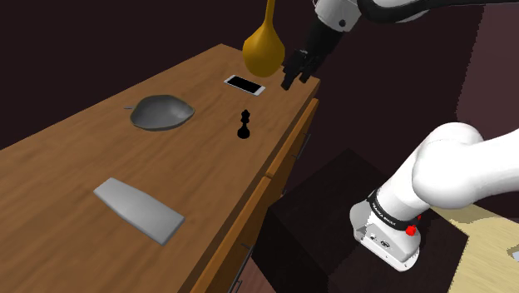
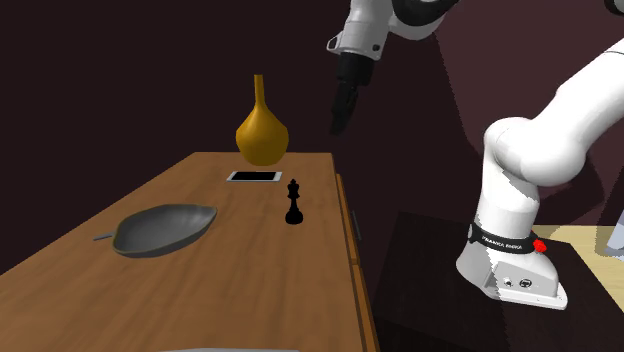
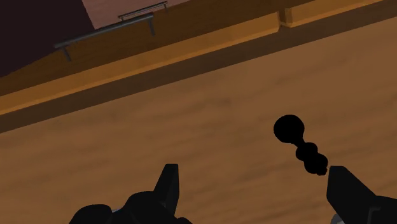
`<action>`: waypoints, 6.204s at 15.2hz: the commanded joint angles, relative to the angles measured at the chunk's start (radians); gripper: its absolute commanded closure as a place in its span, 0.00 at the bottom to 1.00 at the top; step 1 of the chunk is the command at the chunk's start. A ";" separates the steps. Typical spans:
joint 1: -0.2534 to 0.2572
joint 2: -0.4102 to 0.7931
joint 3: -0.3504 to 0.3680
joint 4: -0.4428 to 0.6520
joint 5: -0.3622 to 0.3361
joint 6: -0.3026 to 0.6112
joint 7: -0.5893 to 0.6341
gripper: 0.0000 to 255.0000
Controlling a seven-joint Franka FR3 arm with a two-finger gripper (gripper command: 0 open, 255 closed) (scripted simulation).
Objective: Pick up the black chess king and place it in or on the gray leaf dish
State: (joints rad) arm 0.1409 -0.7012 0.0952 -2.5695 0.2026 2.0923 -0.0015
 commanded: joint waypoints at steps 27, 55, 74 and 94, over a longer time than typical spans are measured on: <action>0.198 0.371 0.022 -0.063 0.320 0.531 -0.120 1.00; 0.140 0.228 0.028 0.094 0.200 0.239 0.009 1.00; 0.163 0.830 0.153 0.788 -0.007 0.196 0.283 1.00; 0.196 1.019 0.156 0.822 -0.054 0.352 0.305 1.00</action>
State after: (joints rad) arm 0.3373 0.3111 0.2507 -1.7368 0.1478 2.4265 0.3067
